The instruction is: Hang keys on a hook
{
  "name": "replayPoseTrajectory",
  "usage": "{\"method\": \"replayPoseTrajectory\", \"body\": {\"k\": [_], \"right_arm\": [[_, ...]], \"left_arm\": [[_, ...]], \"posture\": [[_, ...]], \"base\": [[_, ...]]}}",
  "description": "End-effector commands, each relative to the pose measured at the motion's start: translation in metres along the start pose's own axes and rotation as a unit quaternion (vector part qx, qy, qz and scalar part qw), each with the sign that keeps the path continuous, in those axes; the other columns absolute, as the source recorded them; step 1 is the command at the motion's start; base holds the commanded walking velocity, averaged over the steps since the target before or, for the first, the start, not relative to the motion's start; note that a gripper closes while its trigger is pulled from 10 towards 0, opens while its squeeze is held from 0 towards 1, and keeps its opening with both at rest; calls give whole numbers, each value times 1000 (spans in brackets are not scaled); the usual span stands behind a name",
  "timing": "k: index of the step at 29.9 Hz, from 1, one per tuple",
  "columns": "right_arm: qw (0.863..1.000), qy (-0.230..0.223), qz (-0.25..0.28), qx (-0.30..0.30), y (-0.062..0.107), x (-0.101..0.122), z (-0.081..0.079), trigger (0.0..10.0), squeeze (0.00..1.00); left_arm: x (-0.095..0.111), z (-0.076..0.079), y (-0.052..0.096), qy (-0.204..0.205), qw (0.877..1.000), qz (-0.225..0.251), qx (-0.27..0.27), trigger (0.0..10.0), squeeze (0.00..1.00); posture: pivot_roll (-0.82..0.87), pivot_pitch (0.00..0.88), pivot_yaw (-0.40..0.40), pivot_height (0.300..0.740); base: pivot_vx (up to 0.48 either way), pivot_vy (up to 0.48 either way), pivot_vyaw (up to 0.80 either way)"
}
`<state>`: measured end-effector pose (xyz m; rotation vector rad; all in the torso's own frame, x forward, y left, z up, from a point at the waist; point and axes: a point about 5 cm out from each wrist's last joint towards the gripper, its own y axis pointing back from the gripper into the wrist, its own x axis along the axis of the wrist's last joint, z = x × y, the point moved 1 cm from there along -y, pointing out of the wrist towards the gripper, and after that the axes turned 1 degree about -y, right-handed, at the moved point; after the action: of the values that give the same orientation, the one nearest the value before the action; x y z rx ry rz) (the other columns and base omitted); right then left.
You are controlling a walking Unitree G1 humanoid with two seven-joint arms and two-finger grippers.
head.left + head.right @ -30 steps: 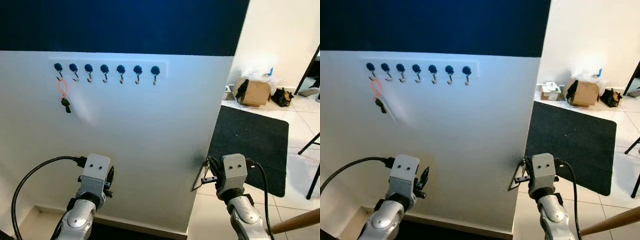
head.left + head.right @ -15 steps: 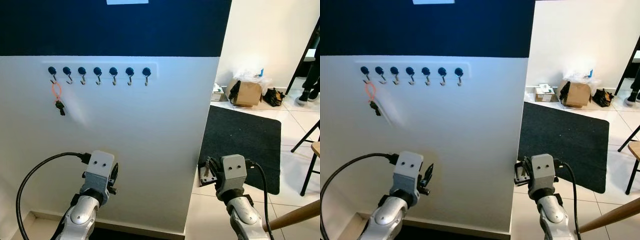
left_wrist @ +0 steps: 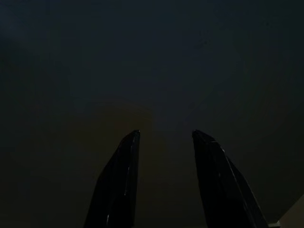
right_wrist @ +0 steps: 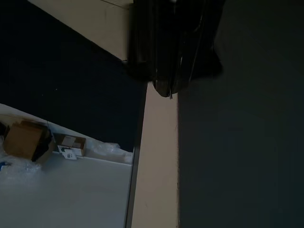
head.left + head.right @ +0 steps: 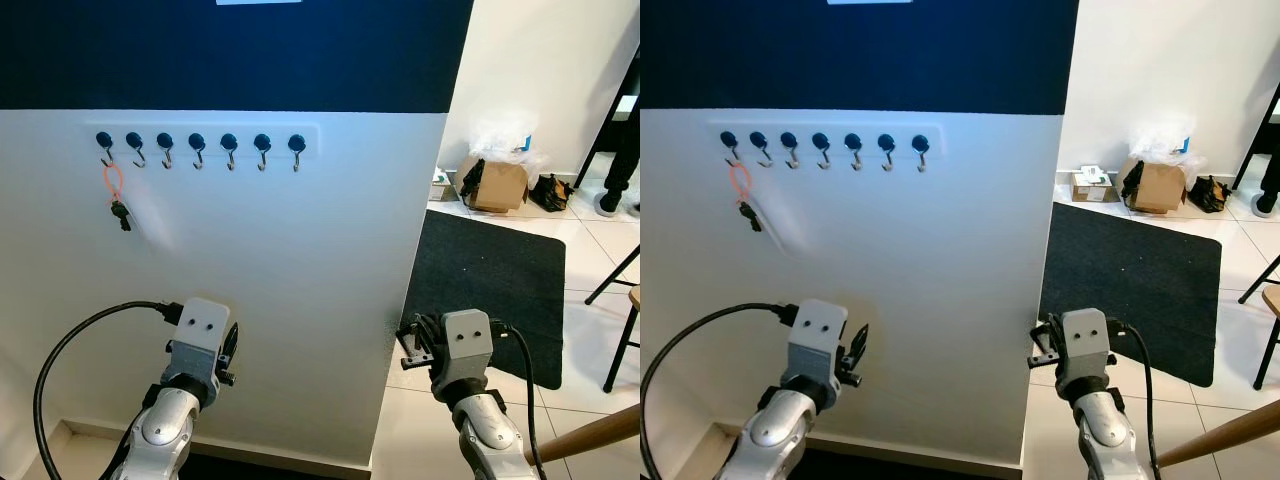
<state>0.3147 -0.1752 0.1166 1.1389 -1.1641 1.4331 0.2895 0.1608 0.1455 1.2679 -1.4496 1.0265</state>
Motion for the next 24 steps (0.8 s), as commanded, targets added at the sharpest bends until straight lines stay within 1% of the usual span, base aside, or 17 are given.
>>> {"method": "replayPoseTrajectory", "body": {"k": [1,24], "right_arm": [[1000,-3,2,2,0,-1,-3,10000,0],[1000,-3,5,-3,-2,1,-1,10000,0]], "left_arm": [[-4,0,1,4,1000,-12,-1,10000,0],[-3,-1,-1,-1,1000,-11,-4,10000,0]], "posture": [[48,137,71,740],[47,130,78,740]], "base": [[0,315,0],[0,325,0]]}}
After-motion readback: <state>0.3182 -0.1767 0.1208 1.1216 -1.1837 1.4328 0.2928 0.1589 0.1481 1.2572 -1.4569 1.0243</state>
